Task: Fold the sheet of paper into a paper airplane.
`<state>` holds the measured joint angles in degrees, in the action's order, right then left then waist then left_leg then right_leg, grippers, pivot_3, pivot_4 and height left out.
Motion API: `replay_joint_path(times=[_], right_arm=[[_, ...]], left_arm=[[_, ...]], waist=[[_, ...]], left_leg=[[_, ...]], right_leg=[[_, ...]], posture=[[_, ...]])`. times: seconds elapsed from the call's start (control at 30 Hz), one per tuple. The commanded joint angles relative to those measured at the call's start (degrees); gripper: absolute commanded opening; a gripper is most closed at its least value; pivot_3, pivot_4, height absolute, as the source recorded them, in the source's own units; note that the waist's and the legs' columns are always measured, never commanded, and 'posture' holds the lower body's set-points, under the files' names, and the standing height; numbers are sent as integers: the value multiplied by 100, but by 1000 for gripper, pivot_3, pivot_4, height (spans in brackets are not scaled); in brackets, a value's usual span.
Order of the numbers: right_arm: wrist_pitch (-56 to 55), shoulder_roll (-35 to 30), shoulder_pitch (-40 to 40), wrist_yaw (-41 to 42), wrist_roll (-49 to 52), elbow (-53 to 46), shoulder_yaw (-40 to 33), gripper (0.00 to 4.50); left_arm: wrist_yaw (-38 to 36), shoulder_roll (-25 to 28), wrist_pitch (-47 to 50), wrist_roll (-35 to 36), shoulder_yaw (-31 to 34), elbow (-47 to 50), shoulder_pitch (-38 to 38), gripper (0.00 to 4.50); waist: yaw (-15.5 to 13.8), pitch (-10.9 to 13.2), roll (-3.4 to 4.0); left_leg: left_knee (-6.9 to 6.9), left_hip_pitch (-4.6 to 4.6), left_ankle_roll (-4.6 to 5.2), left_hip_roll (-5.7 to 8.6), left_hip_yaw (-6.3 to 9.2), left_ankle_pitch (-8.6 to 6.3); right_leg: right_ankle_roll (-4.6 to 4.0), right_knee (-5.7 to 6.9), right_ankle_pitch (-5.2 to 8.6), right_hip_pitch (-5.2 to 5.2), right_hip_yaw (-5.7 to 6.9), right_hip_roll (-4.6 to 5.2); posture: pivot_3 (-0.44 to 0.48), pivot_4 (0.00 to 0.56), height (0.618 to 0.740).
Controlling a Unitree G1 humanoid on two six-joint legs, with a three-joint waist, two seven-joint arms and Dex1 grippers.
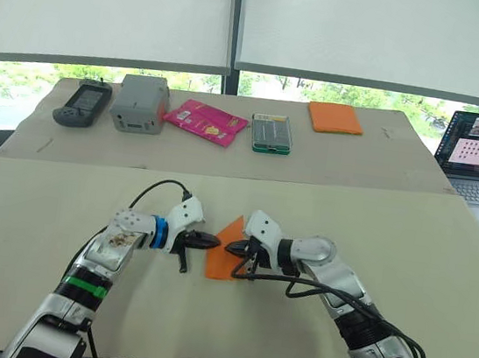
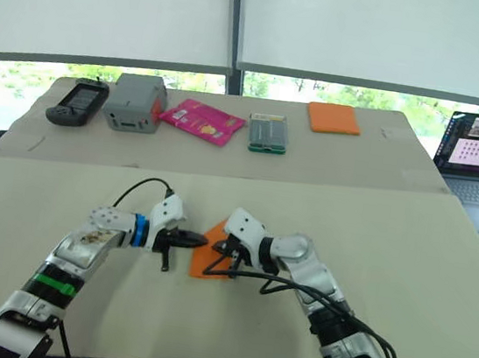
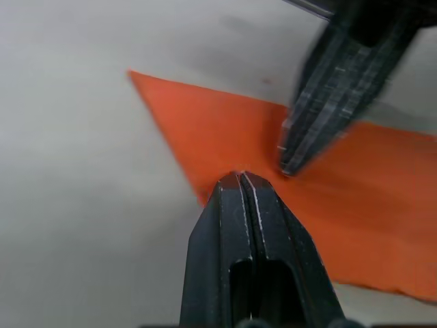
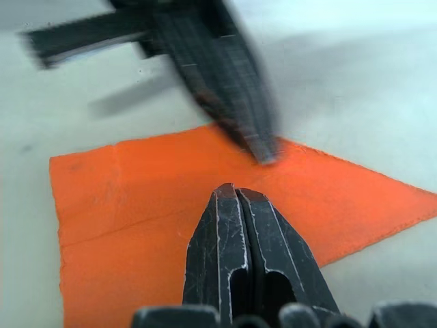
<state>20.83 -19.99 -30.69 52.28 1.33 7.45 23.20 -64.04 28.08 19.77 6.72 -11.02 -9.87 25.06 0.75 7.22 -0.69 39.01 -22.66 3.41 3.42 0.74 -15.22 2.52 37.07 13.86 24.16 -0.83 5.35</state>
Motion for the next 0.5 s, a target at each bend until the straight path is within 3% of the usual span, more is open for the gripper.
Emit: replay_joint_path(times=[0.03, 0.3, 0.5], right_arm=[[-1, -66, 53, 27, -145, 251, 91, 0], [-67, -163, 78, 171, -7, -80, -29, 0], [248, -410, 73, 300, 640, -1249, -714, 0]], left_arm=[[62, 256, 415, 45, -4, 439, -275, 33], [226, 306, 1104, 685, 442, 773, -229, 33], [190, 291, 2197, 1773, 1074, 1111, -83, 33]], waist=[[-5, 0, 0], [-9, 1, 1], [-5, 7, 1]], left_leg=[[0, 5, 0, -1, 0, 0], [-6, 22, 0, 0, -1, -1], [5, -44, -14, 1, 0, 9]], right_leg=[[0, -1, 0, -2, 0, 2], [0, -4, 0, -2, 3, 3], [0, 1, 0, 40, 5, -1]], posture=[[0, 150, 740], [0, 150, 740], [0, 150, 740]])
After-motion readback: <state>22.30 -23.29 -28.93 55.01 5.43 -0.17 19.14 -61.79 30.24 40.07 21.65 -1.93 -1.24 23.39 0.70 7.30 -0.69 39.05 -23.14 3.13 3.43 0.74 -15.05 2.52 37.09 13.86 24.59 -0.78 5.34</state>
